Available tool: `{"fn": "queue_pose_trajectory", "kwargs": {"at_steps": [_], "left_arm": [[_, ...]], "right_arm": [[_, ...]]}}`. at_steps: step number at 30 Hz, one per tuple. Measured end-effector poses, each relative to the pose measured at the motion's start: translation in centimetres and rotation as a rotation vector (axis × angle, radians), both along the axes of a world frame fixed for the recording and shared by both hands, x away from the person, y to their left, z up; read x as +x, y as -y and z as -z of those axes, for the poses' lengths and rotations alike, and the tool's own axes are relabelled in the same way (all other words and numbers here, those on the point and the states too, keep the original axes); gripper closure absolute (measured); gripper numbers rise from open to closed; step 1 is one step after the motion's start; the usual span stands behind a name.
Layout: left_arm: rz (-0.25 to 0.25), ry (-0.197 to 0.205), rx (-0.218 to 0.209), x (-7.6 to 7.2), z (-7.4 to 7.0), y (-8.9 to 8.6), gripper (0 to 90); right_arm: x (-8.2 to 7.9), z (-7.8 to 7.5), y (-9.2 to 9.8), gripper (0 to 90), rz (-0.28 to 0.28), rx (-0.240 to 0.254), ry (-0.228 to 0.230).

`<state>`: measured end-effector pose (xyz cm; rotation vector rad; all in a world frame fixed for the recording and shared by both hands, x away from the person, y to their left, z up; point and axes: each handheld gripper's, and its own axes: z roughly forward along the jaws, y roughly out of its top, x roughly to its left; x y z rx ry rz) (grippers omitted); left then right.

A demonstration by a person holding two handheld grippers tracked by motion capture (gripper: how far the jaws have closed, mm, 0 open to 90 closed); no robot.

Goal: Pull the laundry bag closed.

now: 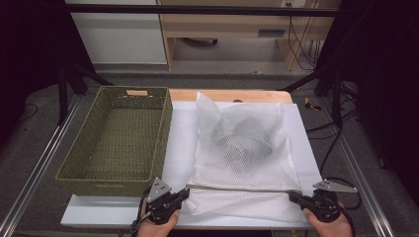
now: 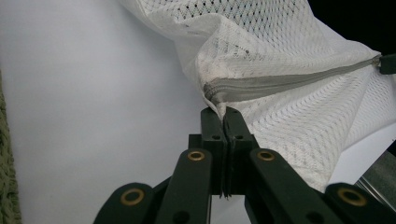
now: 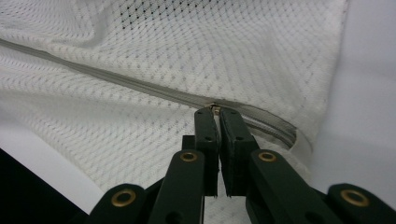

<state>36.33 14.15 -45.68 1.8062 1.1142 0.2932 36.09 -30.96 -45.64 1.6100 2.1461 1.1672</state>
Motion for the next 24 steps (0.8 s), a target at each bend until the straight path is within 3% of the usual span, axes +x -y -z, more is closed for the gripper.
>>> {"fn": "queue_pose_trajectory", "kwargs": {"at_steps": [24], "left_arm": [[0.000, -0.003, 0.004, 0.0, 0.0, 0.0, 89.2]], "right_arm": [[-0.2, -0.1, 1.3, 86.9, 0.018, 0.002, 0.008]]}}
